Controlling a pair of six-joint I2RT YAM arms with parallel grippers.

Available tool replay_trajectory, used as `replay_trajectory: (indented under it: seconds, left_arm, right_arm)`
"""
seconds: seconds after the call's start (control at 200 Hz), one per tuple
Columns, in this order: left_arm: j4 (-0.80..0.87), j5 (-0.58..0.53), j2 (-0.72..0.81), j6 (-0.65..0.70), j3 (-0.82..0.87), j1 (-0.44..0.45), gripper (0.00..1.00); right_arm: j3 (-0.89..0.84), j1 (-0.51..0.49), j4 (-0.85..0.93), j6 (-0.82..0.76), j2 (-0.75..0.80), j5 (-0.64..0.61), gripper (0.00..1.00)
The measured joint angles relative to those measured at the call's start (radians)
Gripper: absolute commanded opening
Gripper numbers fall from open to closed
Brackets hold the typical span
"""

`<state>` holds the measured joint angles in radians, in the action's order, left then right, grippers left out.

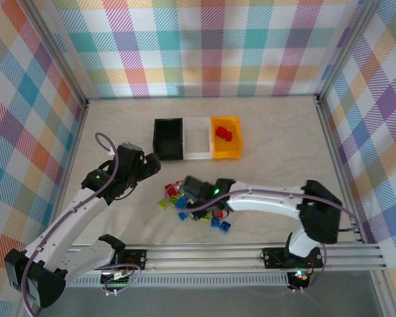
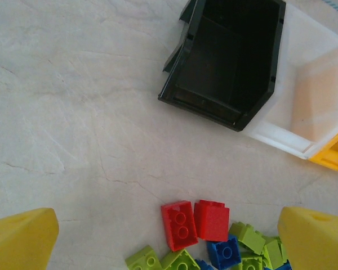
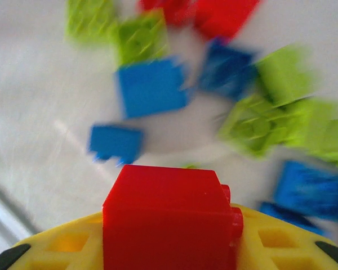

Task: Sort the legos into containers by color

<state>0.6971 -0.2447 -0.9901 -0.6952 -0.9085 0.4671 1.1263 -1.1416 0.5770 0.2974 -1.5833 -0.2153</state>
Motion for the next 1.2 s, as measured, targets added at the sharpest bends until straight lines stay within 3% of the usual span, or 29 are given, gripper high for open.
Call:
replay_trajectory:
  seconds: [0.185, 0.285, 0.405, 0.56, 0.725, 0.92, 1.2]
  left_arm:
    - [-0.021, 0.028, -0.04, 0.0, 0.026, 0.0, 1.0]
    - [-0.027, 0.046, -0.059, 0.0, 0.032, -0.001, 1.0]
    - [-0.047, 0.068, -0.074, 0.0, 0.037, -0.001, 1.0]
    - [-0.065, 0.098, -0.102, 0.0, 0.049, -0.002, 1.0]
    - [-0.083, 0.133, -0.136, 0.0, 0.078, -0.002, 1.0]
    - [-0.108, 0.179, -0.183, 0.001, 0.099, -0.001, 1.0]
    - [-0.119, 0.199, -0.233, 0.001, 0.1, 0.079, 0.82]
  right_arm:
    - [0.101, 0.34, -0.011, 0.012, 0.058, -0.017, 0.38]
    - [0.236, 0.493, -0.016, 0.034, -0.042, -0.025, 0.38]
    - [0.416, 0.587, -0.011, 0.066, -0.233, -0.028, 0.38]
    - [0.608, 0.639, 0.04, 0.107, -0.465, -0.027, 0.41]
    - [0.722, 0.644, 0.103, 0.149, -0.59, -0.027, 0.48]
    - [0.743, 0.644, 0.121, 0.191, -0.595, -0.011, 0.64]
    - [0.649, 0.643, 0.088, 0.196, -0.512, 0.017, 0.67]
